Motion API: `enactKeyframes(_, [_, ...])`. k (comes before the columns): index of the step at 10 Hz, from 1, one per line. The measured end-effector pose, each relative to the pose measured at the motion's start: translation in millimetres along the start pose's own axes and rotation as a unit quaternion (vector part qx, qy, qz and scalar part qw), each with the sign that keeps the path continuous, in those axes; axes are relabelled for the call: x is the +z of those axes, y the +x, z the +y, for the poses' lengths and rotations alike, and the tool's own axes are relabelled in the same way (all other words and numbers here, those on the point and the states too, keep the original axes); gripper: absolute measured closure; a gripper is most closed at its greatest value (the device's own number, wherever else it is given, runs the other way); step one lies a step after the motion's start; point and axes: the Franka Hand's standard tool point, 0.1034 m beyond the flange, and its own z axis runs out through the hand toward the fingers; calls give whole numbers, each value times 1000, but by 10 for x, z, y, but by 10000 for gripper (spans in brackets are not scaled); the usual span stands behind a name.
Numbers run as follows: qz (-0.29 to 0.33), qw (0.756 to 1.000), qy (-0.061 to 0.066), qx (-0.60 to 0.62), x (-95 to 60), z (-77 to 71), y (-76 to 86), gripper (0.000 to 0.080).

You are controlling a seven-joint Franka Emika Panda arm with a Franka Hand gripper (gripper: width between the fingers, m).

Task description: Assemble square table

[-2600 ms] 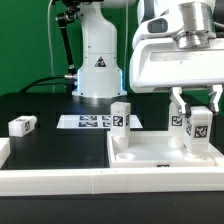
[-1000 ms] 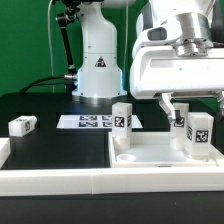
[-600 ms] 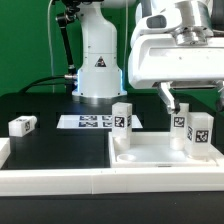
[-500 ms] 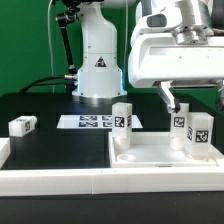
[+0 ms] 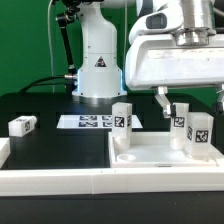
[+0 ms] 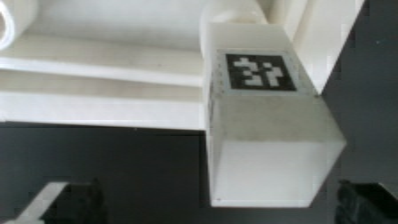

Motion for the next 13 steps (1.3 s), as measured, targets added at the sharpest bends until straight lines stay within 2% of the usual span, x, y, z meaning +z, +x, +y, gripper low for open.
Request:
enactKeyframes(3, [-109,994,14,3,-23,-48,-37,151])
enactKeyframes(5, [-155,988,17,5,0,-25,-19,151])
enactKeyframes(8, [-148,989,13,7,113,-11,-59,151])
enactKeyframes(11, [-151,988,13,13,131,-43,-79,151])
enactKeyframes(12, [-151,988,13,13,130,-53,-78,240])
enactKeyframes(13, [-151,988,13,13,130,-51,-78,374])
